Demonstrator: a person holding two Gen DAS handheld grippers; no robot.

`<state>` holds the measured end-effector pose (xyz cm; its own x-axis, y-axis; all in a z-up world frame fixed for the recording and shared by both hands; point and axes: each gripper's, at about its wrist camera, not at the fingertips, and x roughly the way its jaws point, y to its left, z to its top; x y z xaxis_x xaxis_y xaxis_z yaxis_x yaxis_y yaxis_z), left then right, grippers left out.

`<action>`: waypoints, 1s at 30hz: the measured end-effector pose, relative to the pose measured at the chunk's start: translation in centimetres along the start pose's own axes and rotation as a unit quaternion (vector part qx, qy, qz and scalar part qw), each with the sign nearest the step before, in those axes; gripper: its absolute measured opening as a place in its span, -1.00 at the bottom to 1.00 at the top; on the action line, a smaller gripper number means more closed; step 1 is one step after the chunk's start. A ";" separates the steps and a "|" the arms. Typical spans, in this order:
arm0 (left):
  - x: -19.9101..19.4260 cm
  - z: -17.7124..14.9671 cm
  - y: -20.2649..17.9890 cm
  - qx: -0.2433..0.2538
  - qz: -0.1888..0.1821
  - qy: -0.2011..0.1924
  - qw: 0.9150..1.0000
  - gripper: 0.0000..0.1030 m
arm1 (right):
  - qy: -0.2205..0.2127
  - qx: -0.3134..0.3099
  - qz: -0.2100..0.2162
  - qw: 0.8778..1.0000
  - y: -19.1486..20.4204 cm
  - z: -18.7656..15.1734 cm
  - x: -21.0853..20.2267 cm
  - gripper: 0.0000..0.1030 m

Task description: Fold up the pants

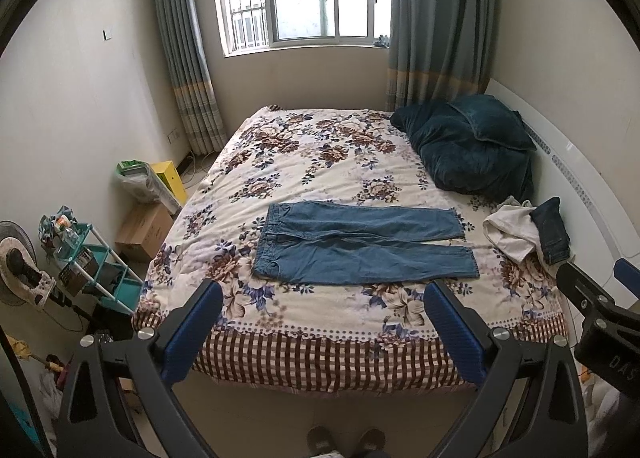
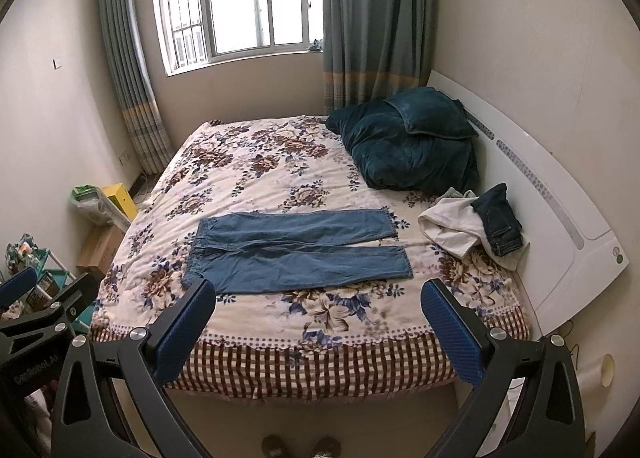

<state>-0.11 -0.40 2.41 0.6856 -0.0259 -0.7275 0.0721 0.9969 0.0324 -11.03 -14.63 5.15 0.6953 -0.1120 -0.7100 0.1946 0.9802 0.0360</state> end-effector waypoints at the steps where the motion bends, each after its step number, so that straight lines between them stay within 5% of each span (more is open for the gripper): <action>1: 0.2 -0.6 0.0 0.001 -0.001 -0.001 1.000 1.00 | 0.000 0.000 0.000 1.000 -0.1 -0.1 0.0 1.00; 30: 0.4 -0.3 0.0 -0.001 -0.004 -0.003 1.000 1.00 | -0.003 -0.001 0.002 1.000 -0.2 0.1 -0.2 1.00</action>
<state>-0.05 -0.41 1.96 0.6892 -0.0348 -0.7237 0.0768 0.9967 0.0252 -11.11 -14.80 5.37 0.6998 -0.1096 -0.7059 0.1915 0.9808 0.0376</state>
